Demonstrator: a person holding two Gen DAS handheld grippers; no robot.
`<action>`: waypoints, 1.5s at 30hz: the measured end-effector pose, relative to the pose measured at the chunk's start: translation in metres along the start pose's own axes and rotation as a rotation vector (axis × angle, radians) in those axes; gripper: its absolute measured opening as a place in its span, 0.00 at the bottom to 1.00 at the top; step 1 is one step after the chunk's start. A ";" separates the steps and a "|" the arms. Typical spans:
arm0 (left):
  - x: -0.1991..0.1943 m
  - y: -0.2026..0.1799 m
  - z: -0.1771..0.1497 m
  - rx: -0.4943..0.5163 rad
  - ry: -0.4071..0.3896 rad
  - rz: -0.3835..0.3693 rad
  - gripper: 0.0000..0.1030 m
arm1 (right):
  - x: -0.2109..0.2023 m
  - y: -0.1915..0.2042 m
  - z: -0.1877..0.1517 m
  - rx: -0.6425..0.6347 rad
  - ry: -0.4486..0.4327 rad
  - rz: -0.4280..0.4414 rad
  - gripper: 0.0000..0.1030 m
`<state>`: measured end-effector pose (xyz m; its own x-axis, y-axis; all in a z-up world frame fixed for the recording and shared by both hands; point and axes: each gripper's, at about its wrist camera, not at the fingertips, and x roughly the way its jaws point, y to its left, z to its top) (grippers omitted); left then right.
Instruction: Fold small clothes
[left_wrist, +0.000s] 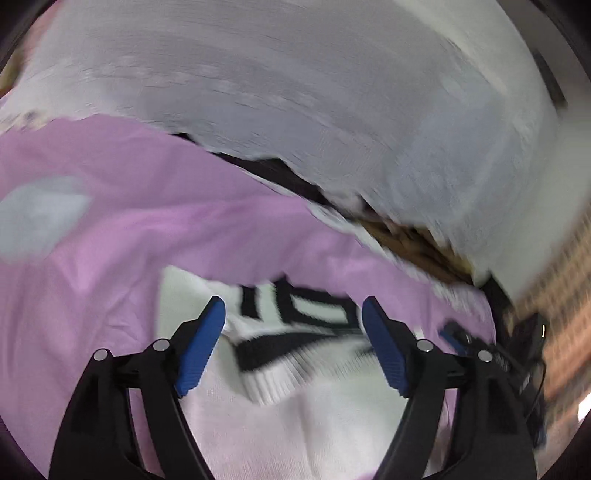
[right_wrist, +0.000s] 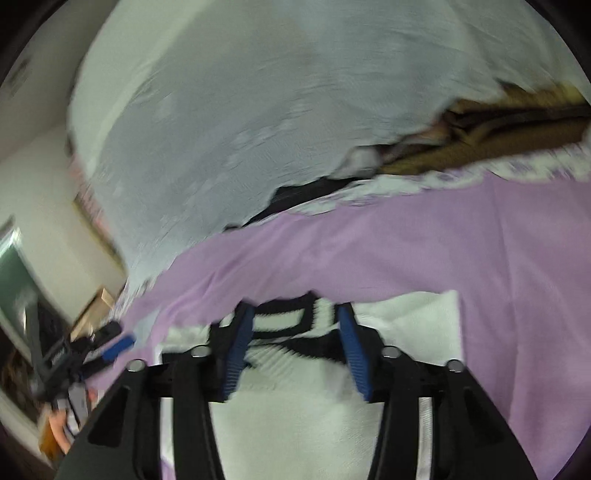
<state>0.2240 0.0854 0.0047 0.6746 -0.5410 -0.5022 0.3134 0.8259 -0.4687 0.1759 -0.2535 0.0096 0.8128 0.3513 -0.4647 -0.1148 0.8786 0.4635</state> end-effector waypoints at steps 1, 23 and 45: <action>0.003 -0.009 0.000 0.066 0.063 -0.044 0.71 | -0.001 0.011 -0.001 -0.054 0.026 0.018 0.38; 0.081 -0.038 -0.023 0.319 0.282 0.199 0.77 | 0.093 0.046 -0.012 -0.252 0.220 -0.208 0.42; 0.090 0.002 -0.017 0.123 0.142 0.307 0.90 | 0.065 -0.020 -0.015 0.064 0.085 -0.186 0.53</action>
<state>0.2739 0.0360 -0.0541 0.6529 -0.2746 -0.7060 0.1949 0.9615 -0.1937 0.2222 -0.2433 -0.0410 0.7650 0.2137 -0.6075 0.0711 0.9095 0.4096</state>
